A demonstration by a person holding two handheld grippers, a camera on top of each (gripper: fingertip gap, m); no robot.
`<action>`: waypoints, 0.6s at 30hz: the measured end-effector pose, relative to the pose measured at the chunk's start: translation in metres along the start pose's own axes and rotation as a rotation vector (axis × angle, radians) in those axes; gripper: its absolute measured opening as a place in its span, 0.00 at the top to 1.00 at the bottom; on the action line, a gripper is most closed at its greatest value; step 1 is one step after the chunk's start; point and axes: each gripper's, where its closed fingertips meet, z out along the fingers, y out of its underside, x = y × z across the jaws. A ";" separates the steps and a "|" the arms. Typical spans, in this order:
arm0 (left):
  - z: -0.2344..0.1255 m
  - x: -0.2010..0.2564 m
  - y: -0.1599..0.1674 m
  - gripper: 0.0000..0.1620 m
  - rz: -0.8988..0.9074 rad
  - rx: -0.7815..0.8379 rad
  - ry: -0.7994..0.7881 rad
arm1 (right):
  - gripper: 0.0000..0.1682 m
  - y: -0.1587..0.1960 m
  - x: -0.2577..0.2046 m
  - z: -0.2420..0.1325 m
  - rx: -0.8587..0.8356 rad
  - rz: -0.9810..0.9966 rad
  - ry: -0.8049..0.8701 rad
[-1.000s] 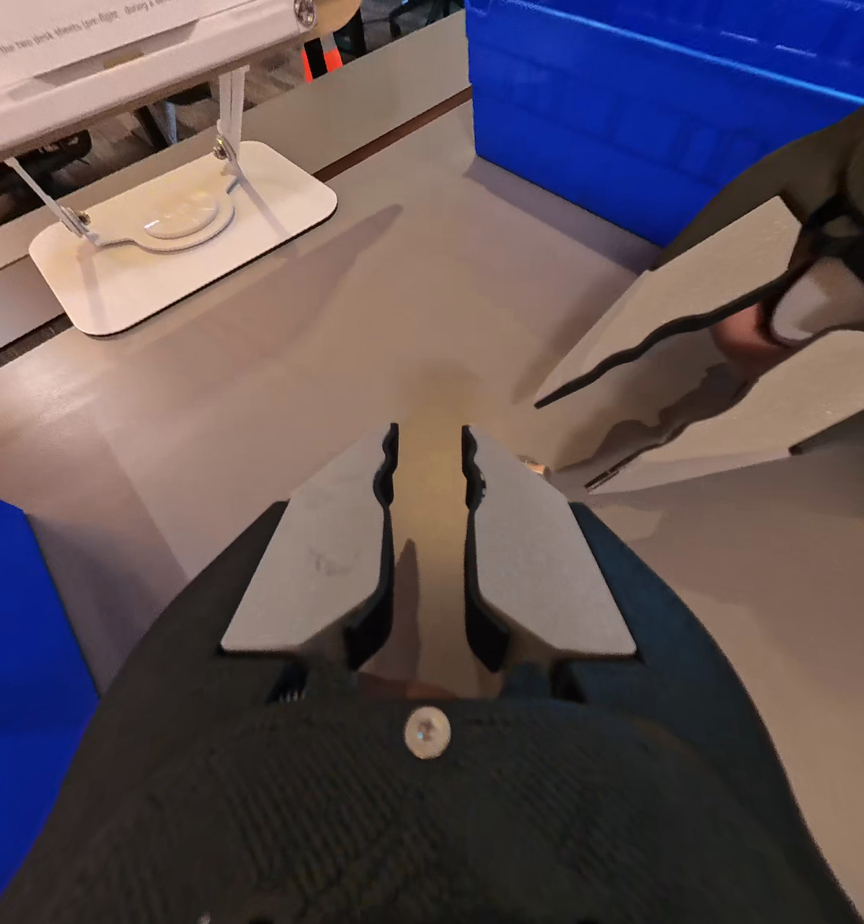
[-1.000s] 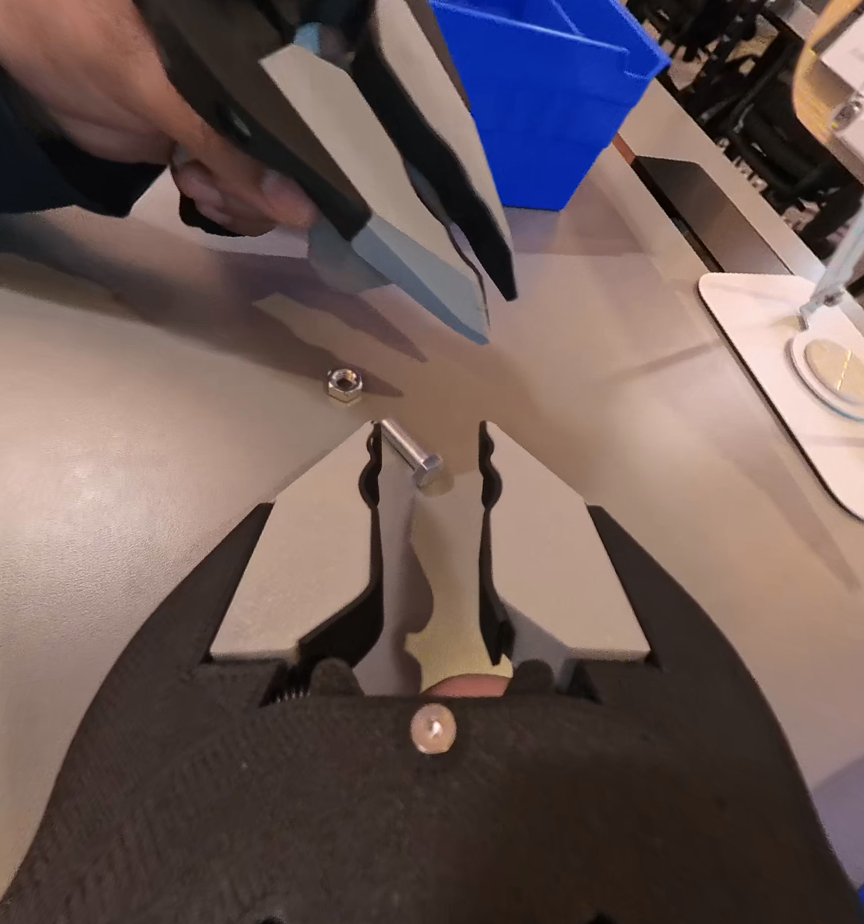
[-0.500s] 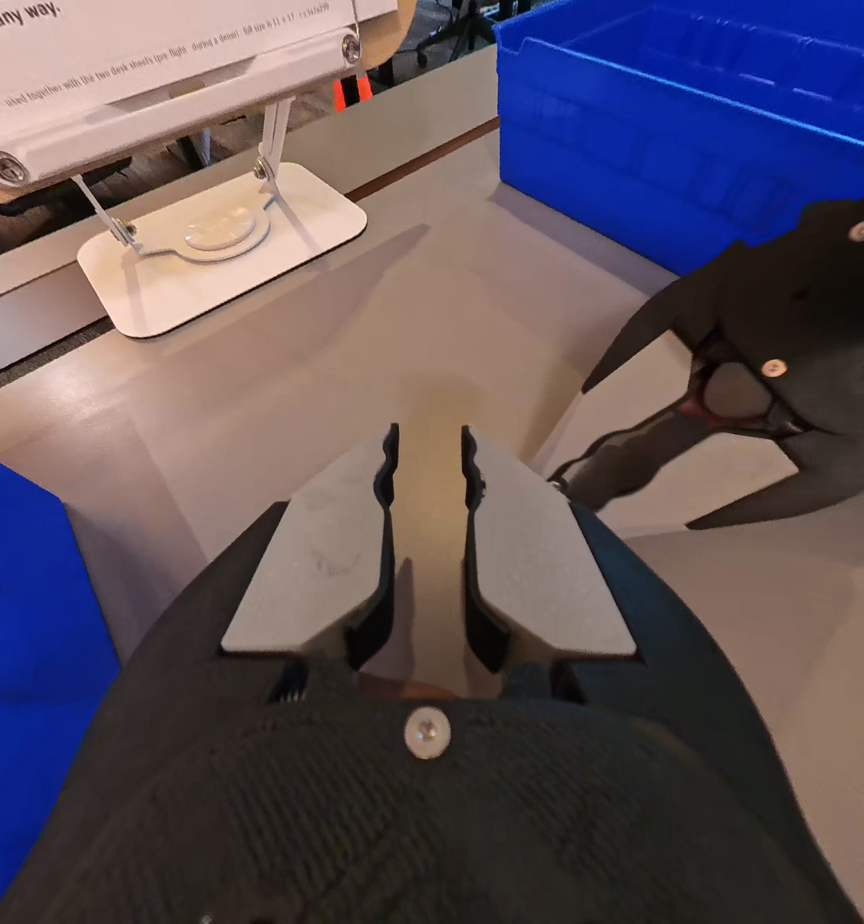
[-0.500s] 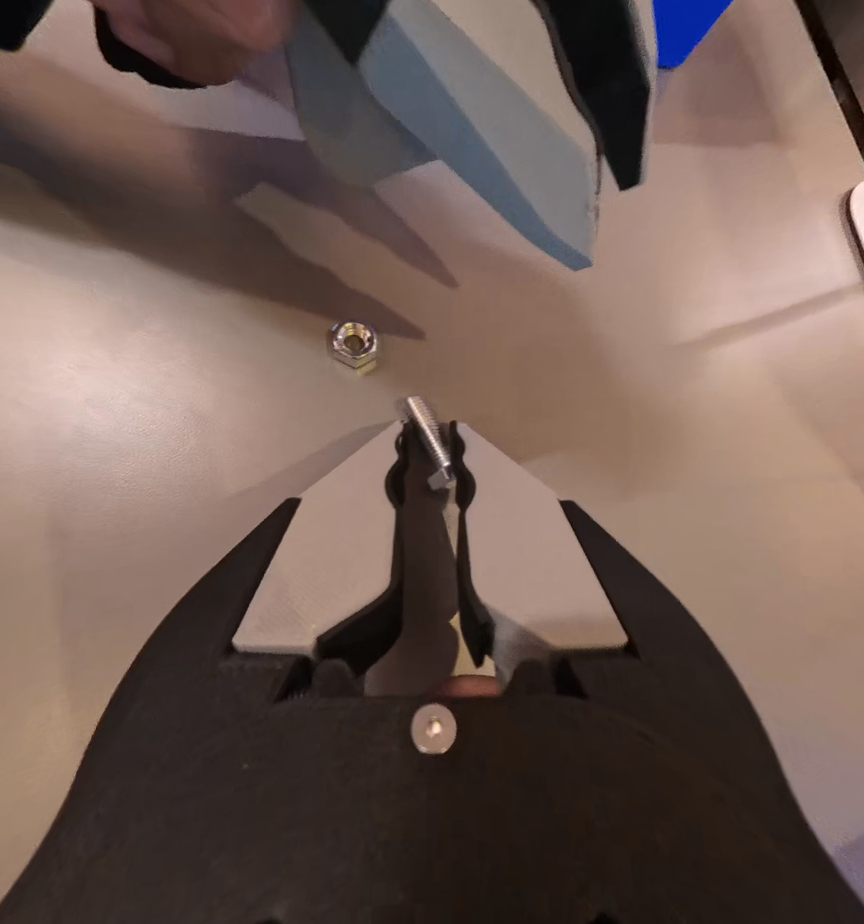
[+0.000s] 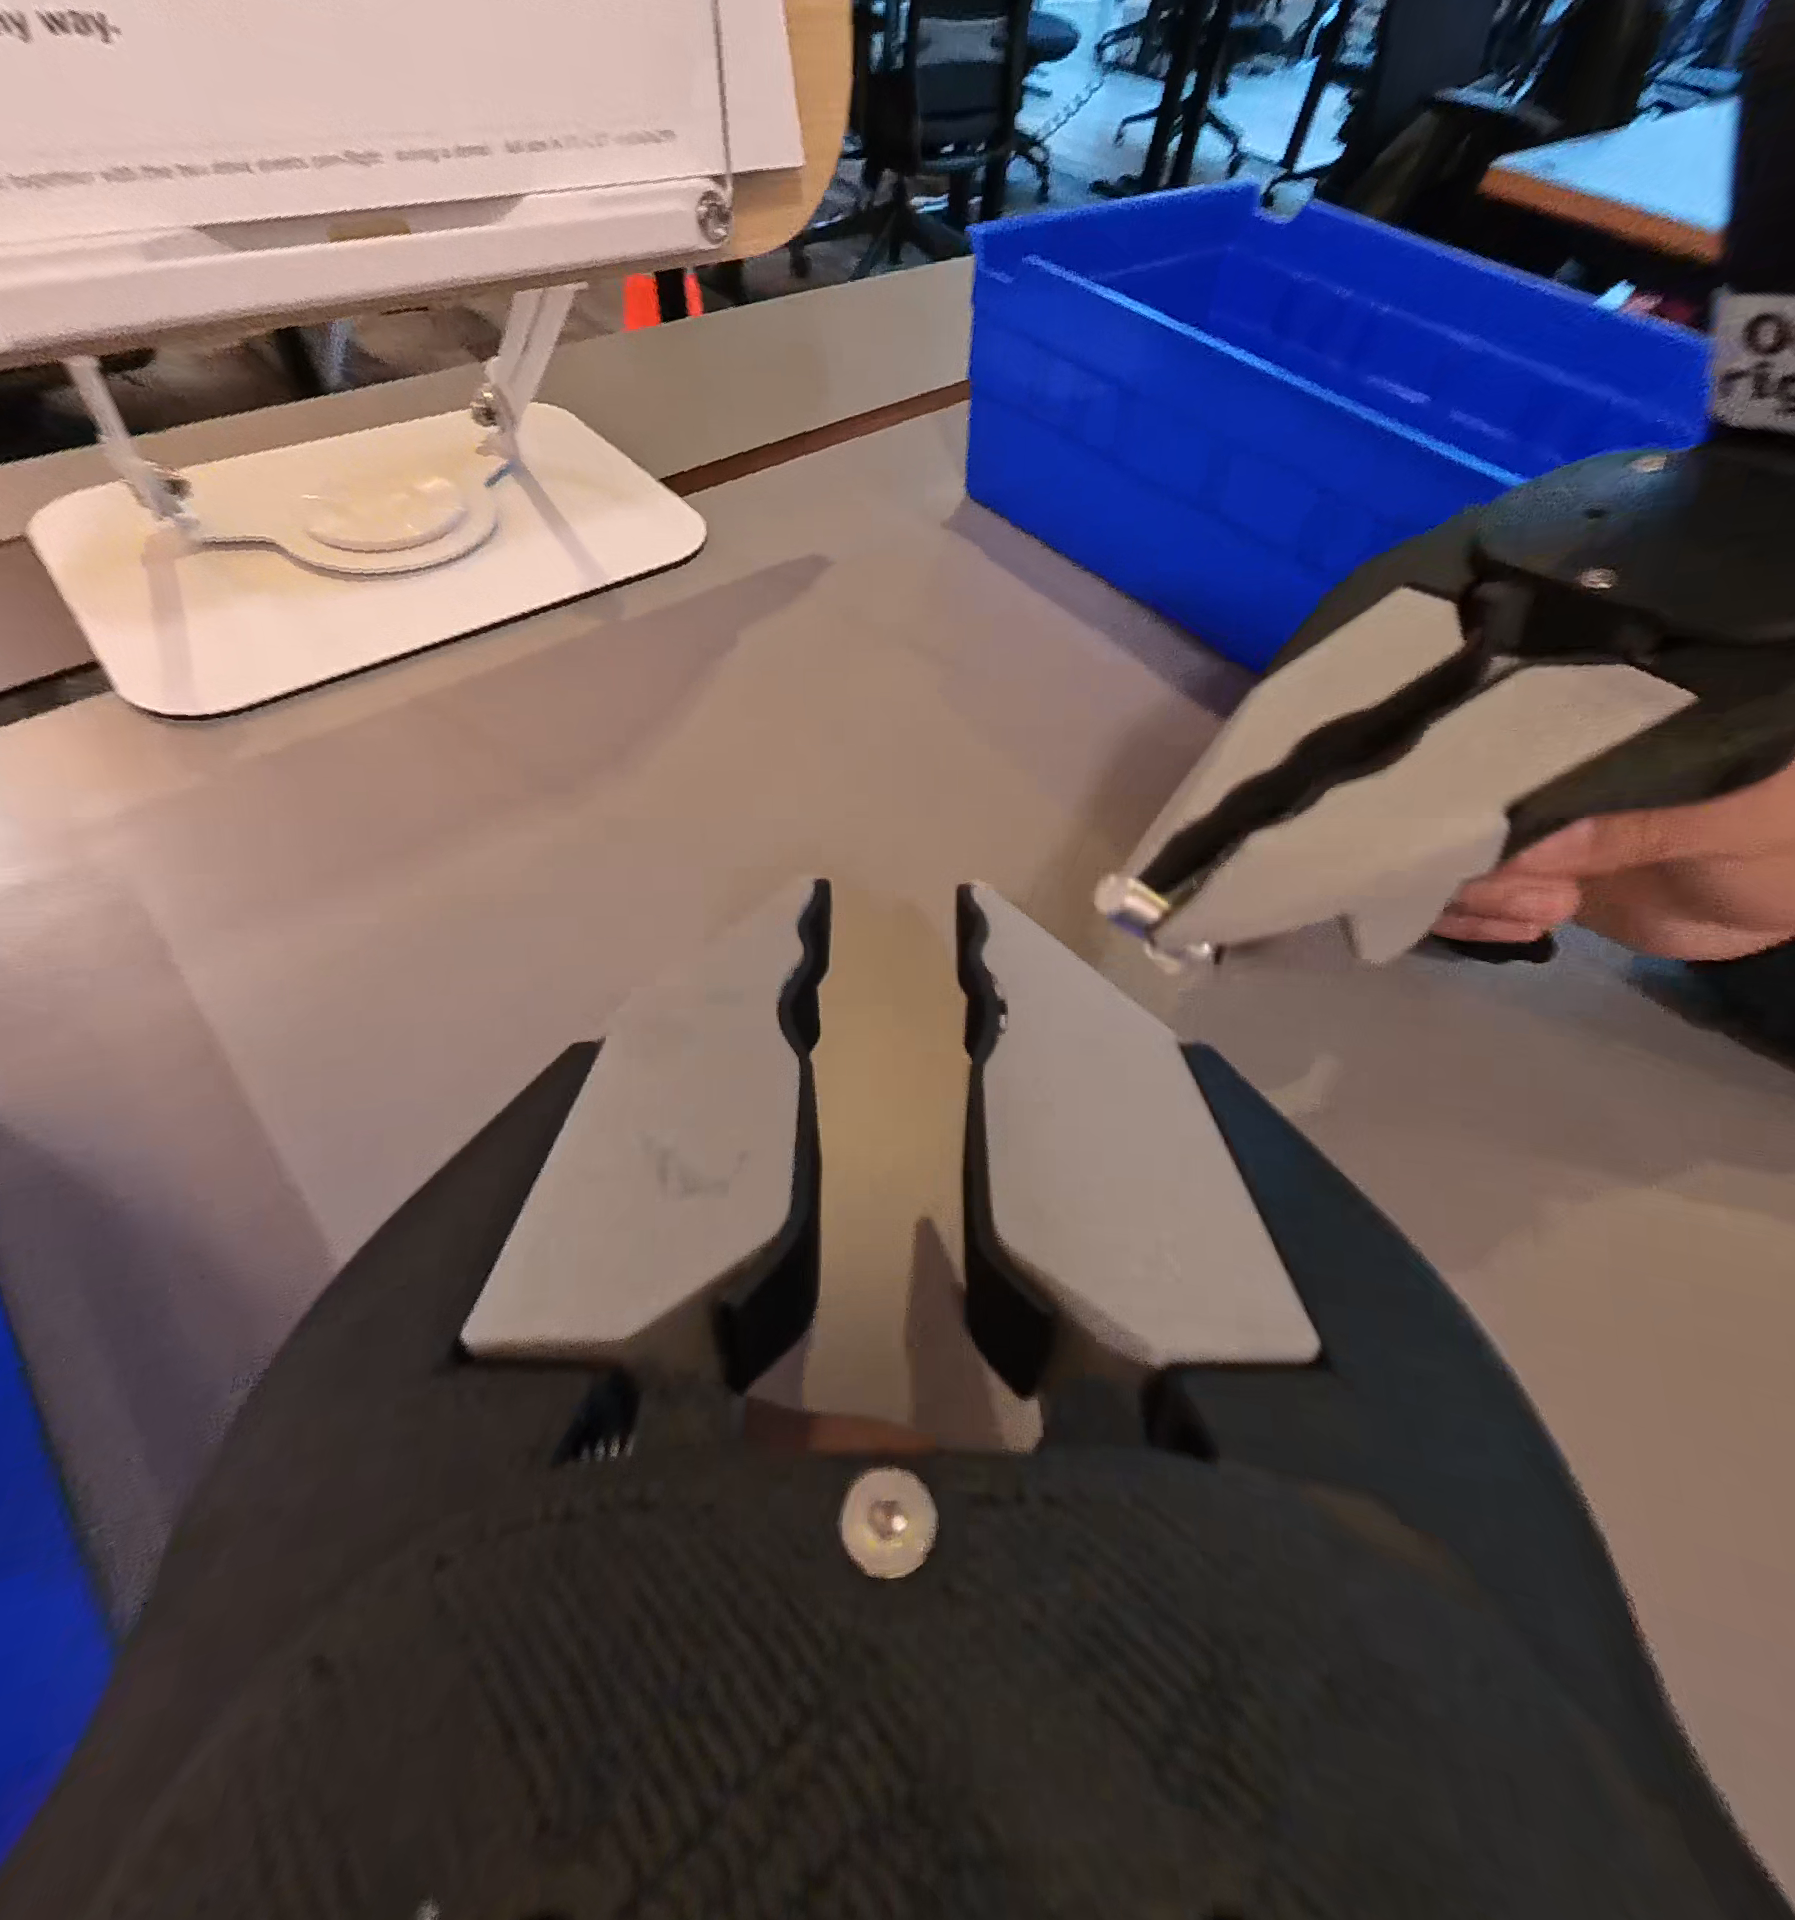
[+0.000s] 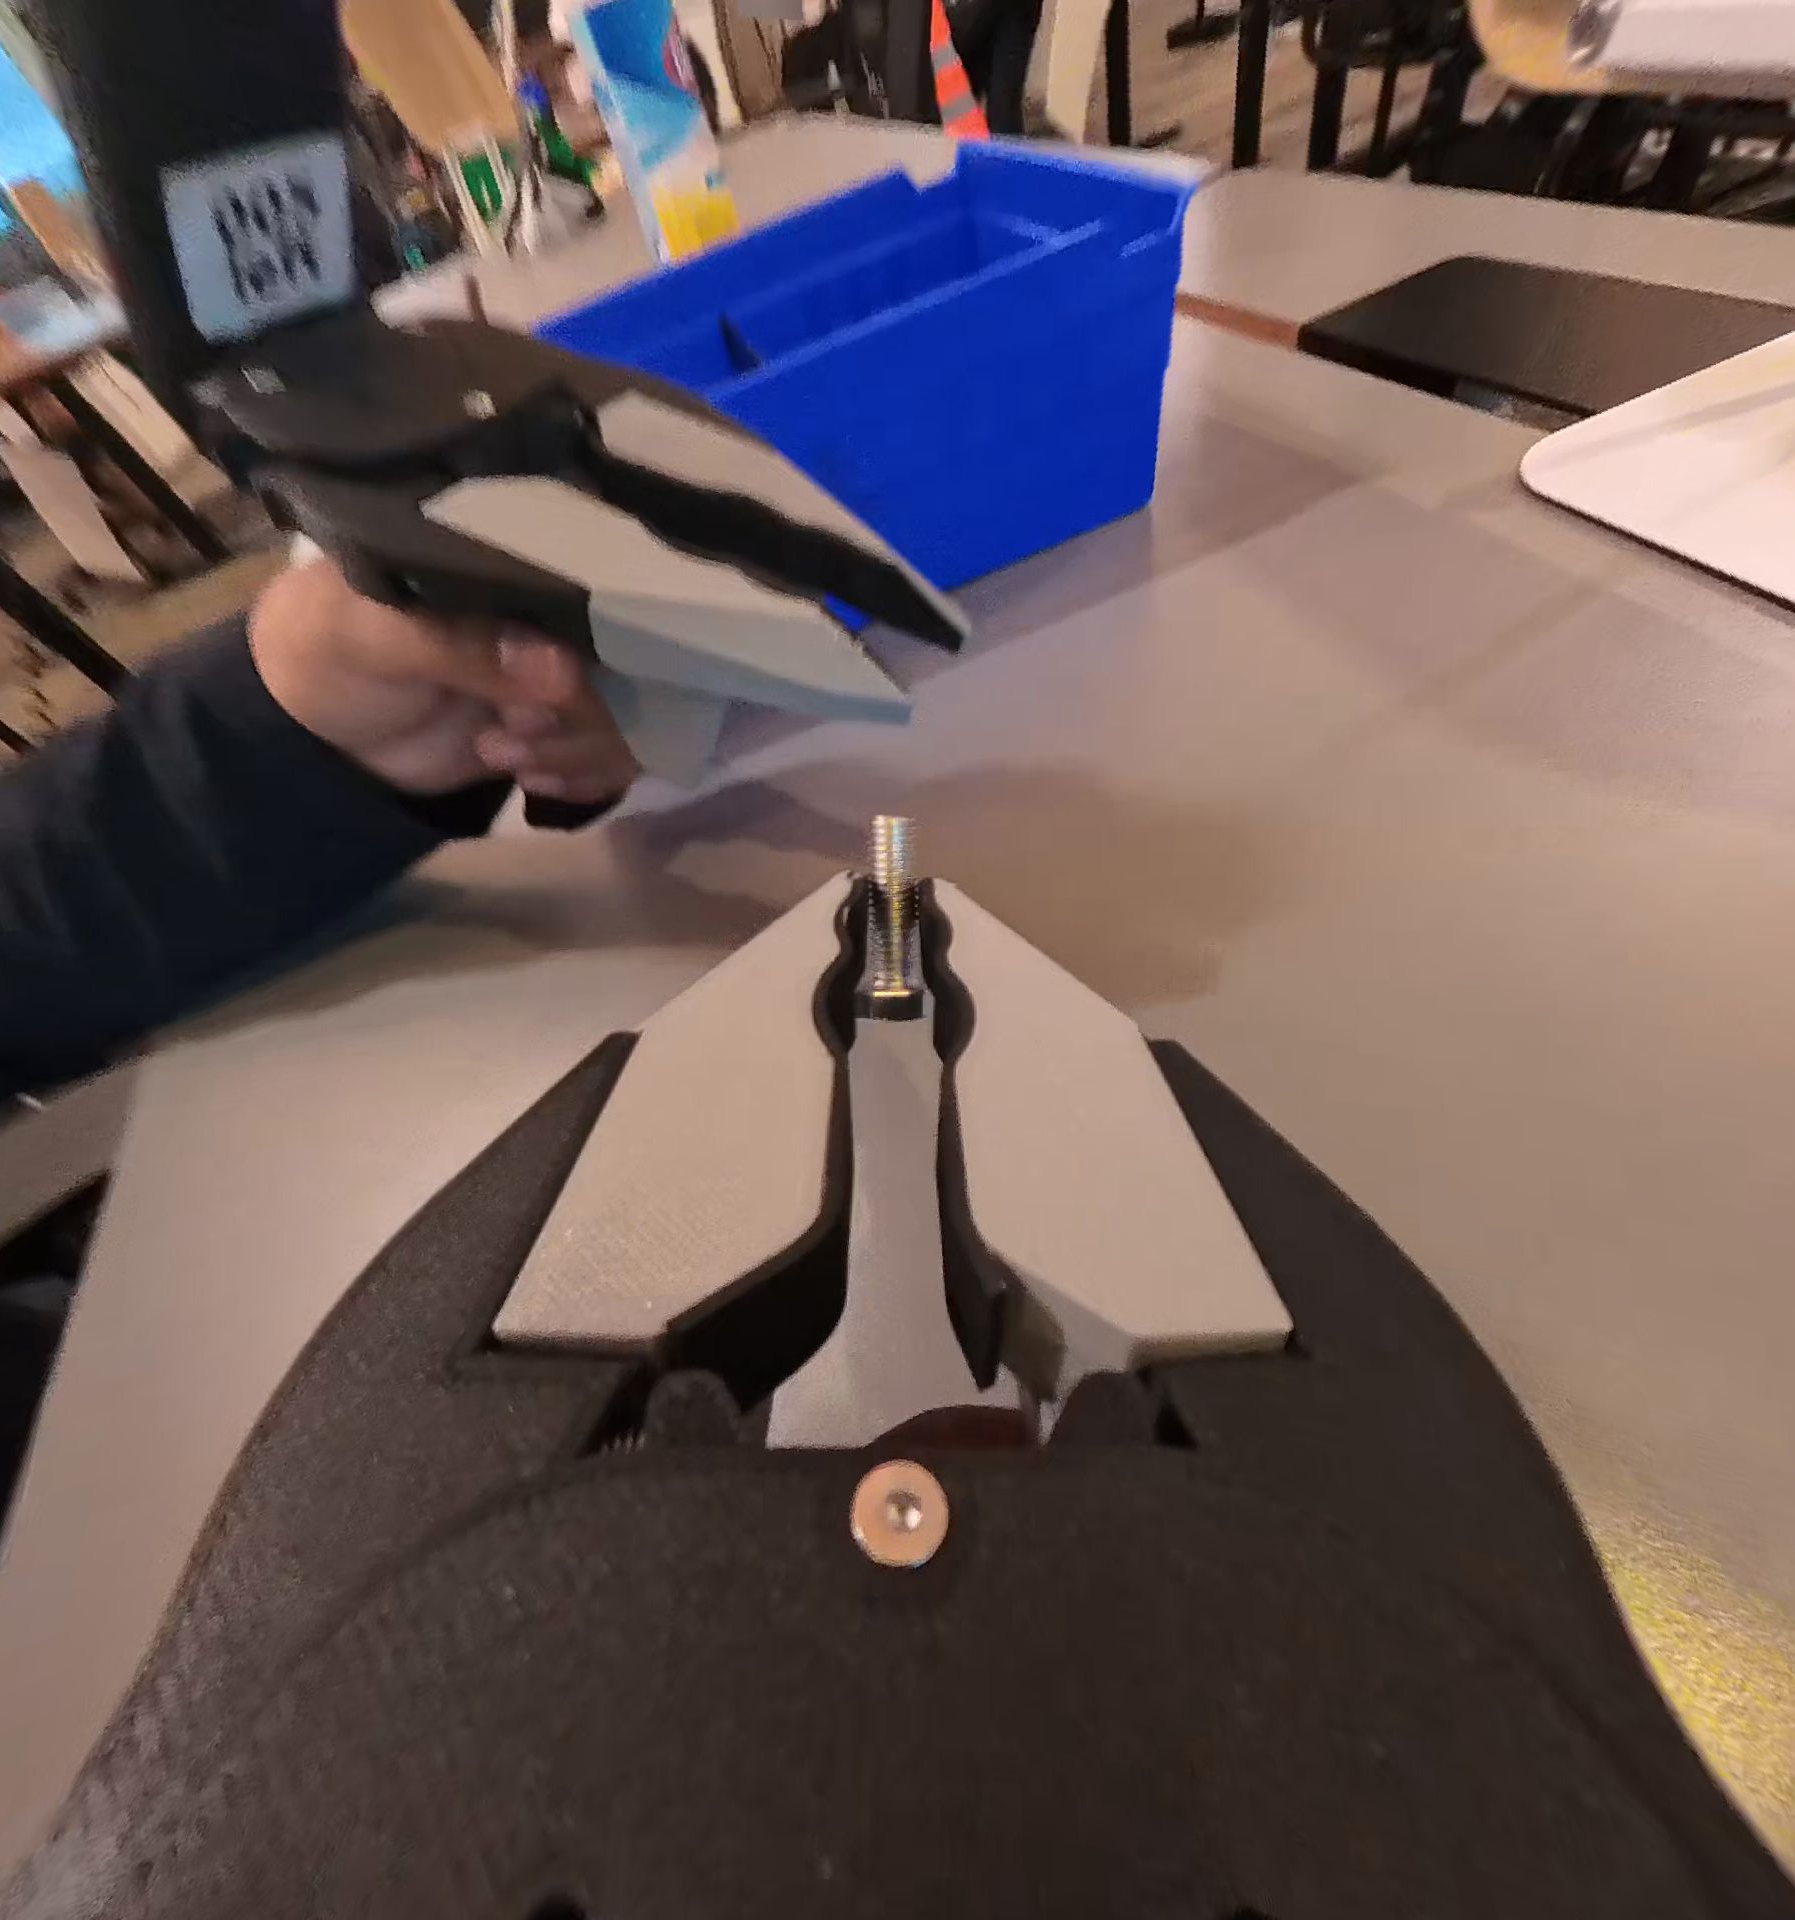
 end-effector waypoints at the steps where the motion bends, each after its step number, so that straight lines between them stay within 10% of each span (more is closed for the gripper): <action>1: 0.000 0.003 -0.001 0.87 -0.019 0.011 0.029 | 0.96 -0.005 0.000 -0.003 0.030 0.030 -0.020; 18: -0.013 0.055 -0.016 0.85 -0.272 0.099 0.467 | 0.97 -0.020 -0.024 -0.009 0.133 0.022 -0.180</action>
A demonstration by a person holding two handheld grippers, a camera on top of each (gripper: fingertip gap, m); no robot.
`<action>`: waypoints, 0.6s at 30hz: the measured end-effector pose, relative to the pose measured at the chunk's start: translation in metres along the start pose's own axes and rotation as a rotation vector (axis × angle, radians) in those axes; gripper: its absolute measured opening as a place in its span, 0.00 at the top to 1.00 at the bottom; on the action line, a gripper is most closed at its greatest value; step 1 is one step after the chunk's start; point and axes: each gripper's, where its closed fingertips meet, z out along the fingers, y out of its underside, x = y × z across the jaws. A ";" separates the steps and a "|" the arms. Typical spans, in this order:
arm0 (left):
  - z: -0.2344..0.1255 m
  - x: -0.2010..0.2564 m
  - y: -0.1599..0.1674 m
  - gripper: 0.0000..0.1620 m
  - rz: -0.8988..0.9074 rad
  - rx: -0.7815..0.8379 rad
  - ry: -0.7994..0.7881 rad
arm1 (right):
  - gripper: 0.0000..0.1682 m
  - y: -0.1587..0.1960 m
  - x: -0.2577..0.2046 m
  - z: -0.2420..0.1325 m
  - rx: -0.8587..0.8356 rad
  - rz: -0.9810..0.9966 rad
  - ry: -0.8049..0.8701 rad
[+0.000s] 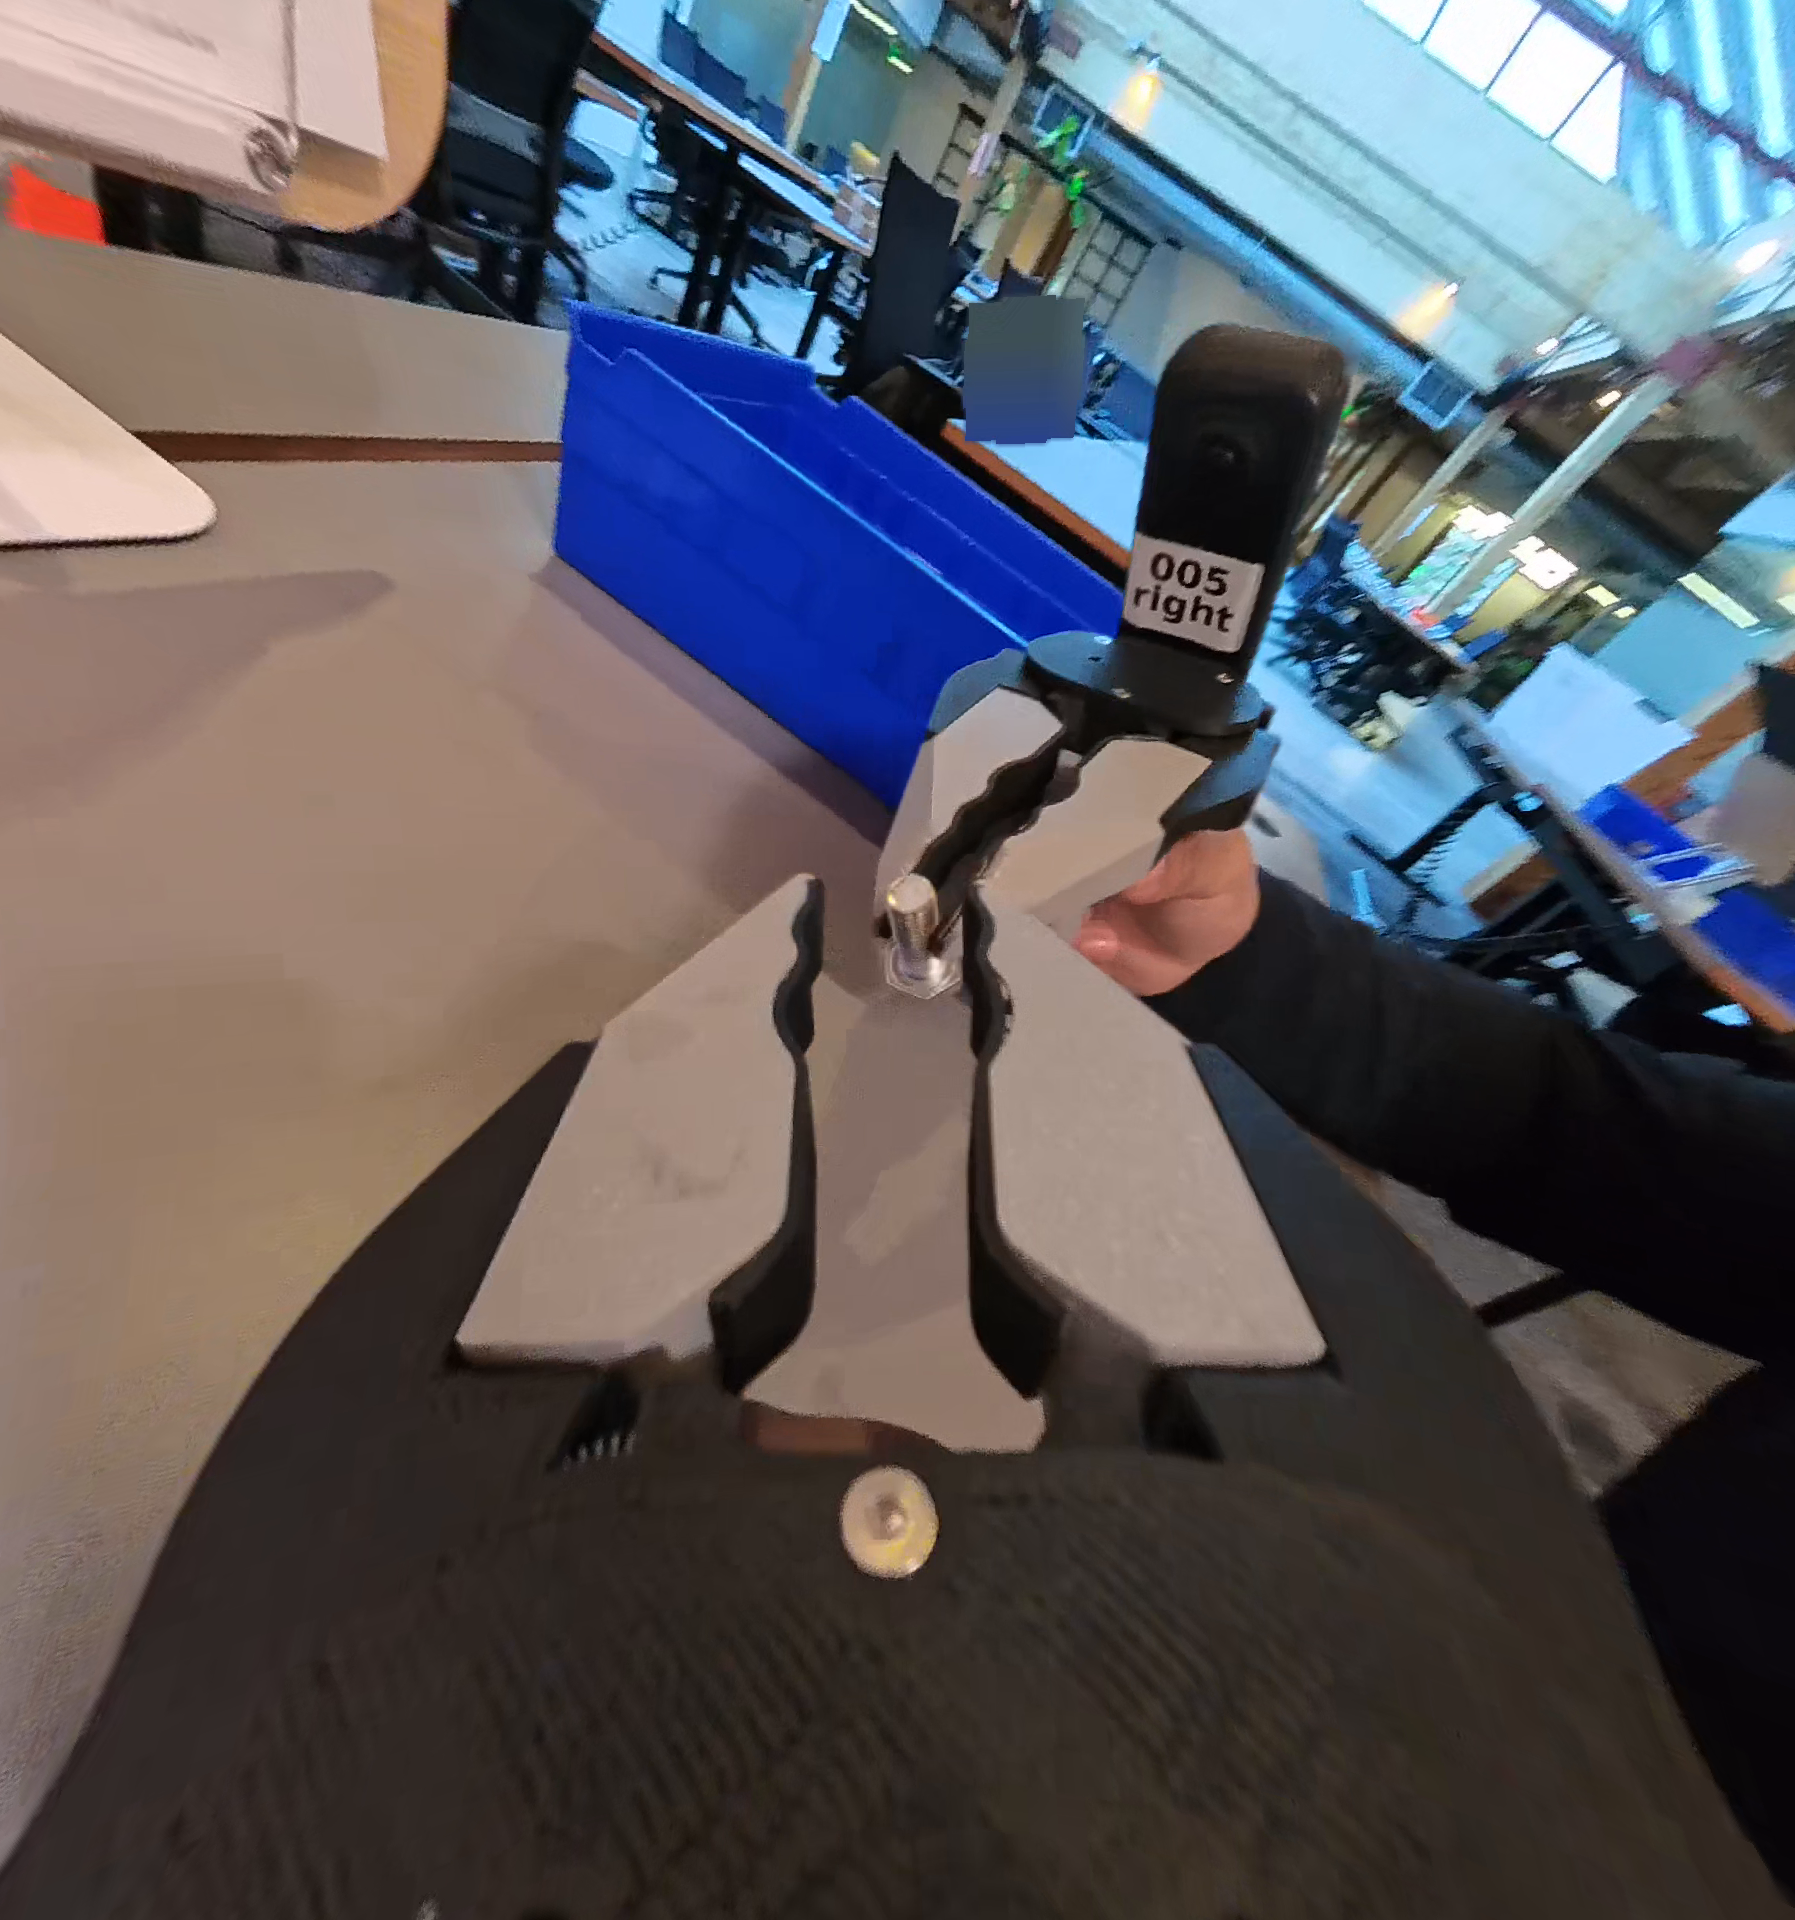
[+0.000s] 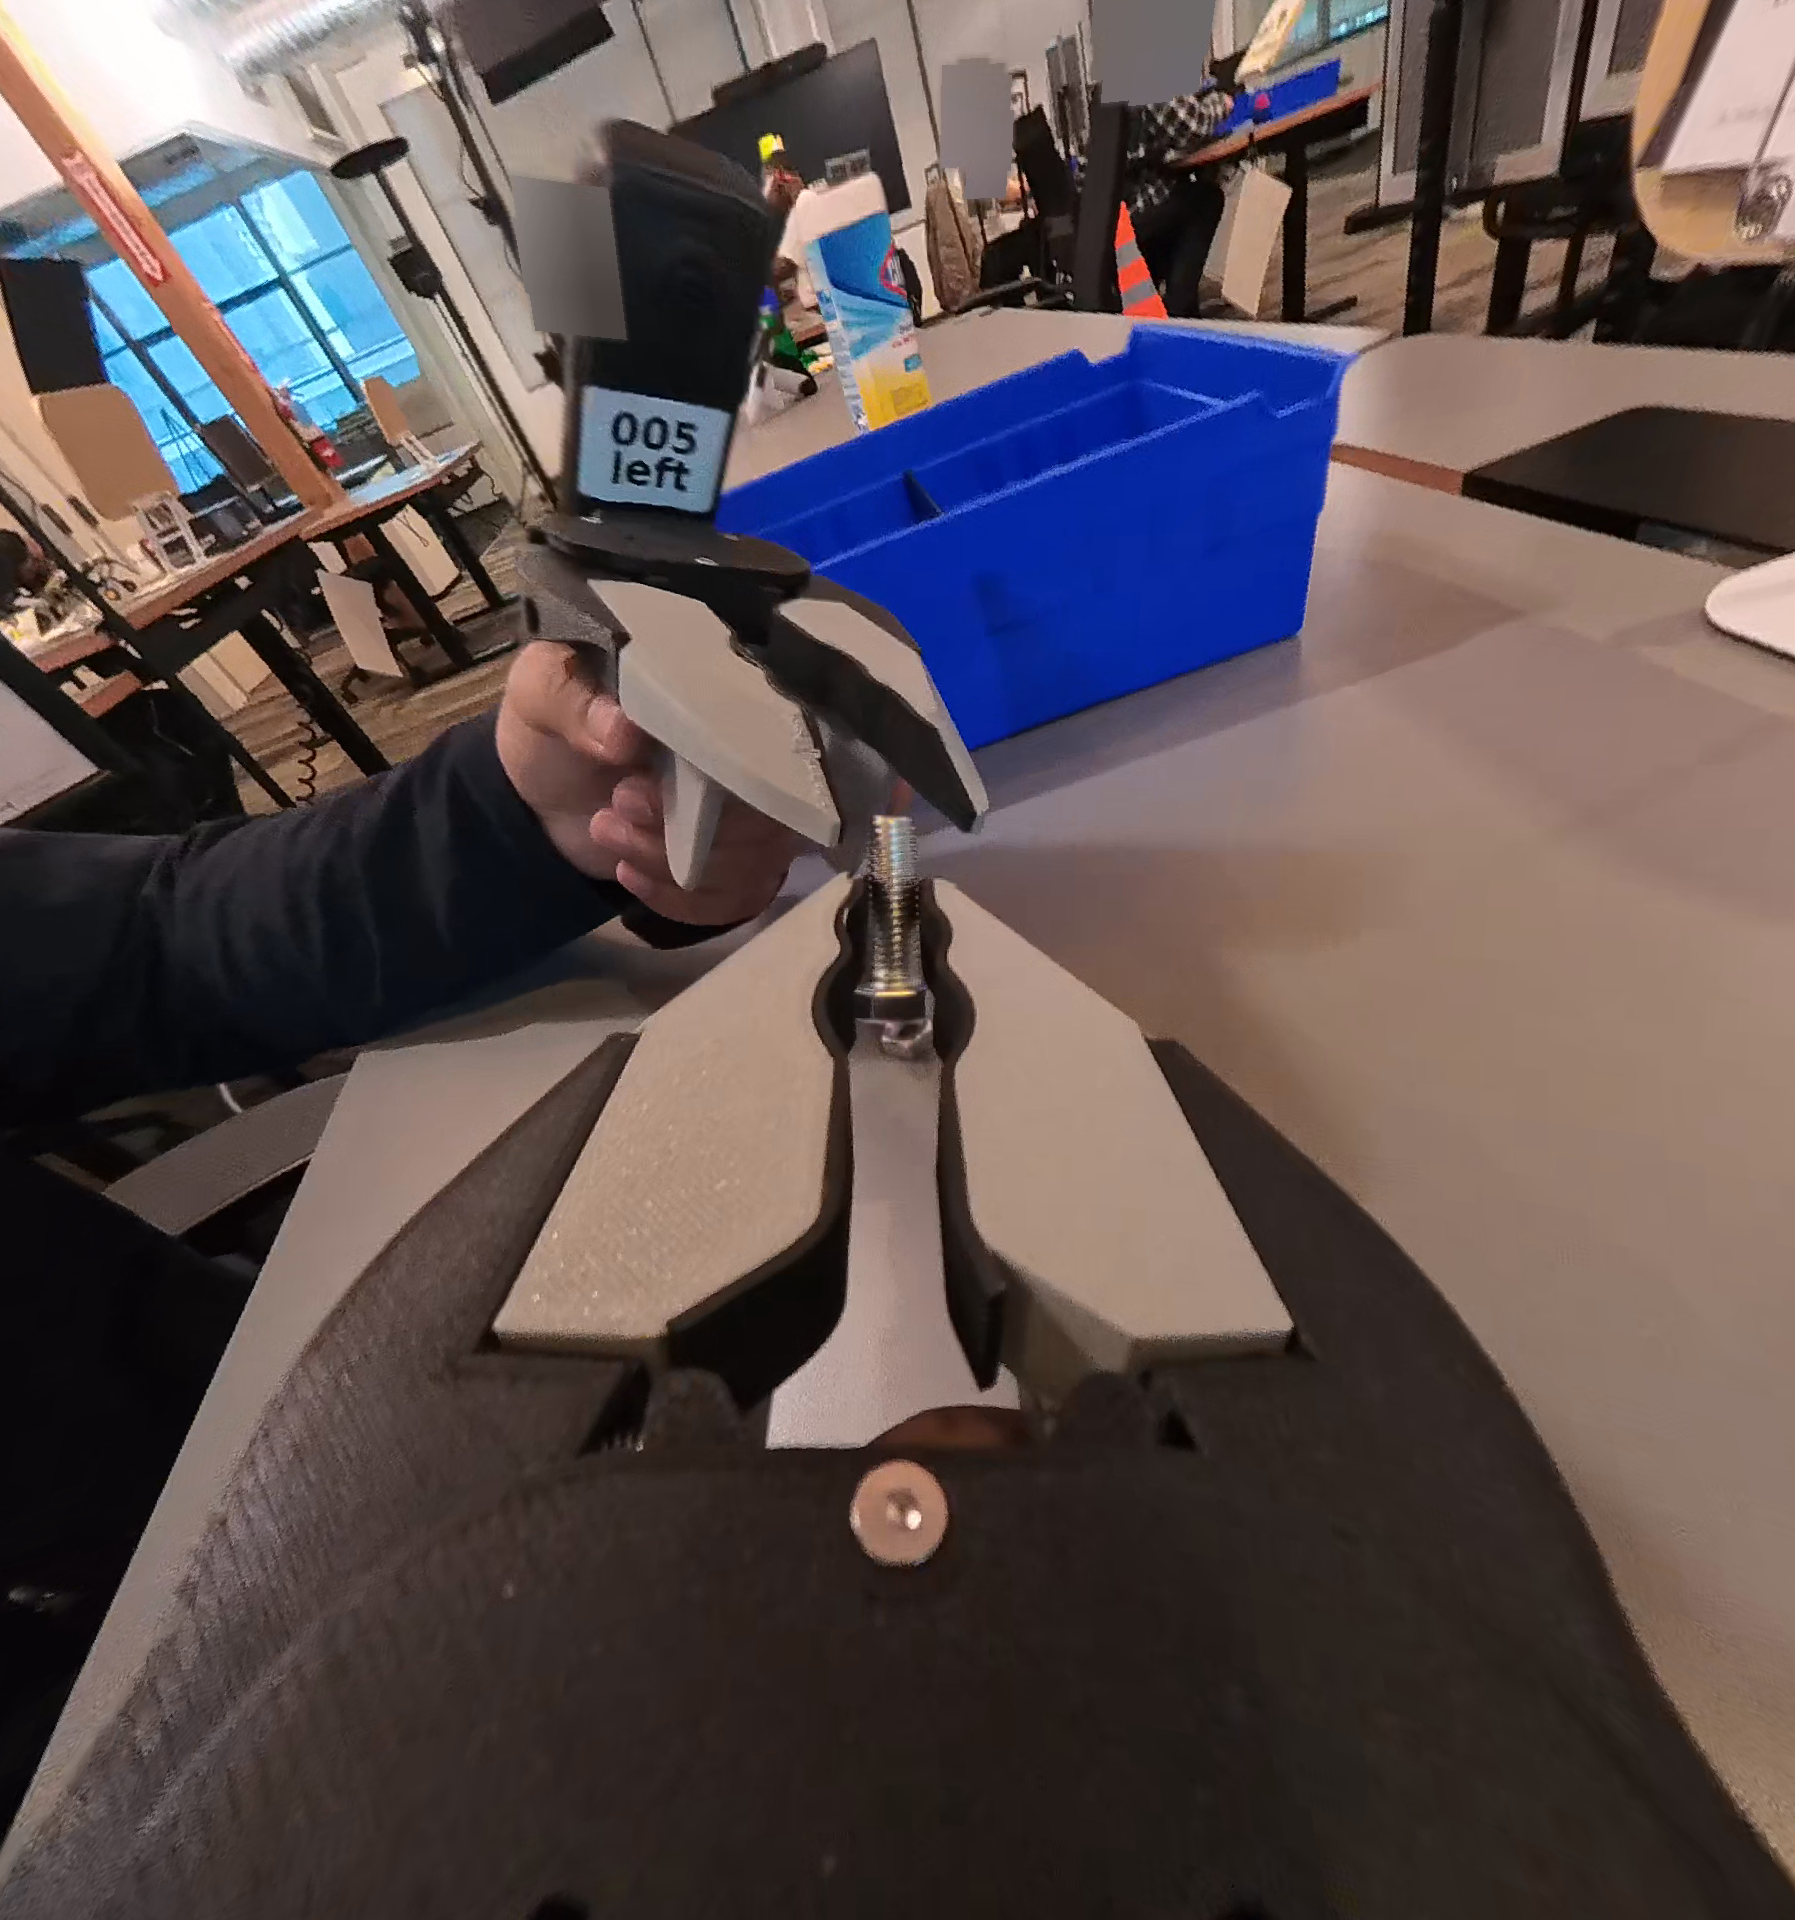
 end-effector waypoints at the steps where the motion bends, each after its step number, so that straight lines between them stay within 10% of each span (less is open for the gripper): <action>1: 0.000 0.002 -0.001 0.85 -0.021 0.005 0.023 | 0.97 -0.002 -0.002 0.000 0.008 -0.018 0.000; 18: 0.000 0.012 0.001 0.96 0.068 -0.004 0.042 | 0.96 -0.004 -0.007 0.001 0.026 -0.064 -0.004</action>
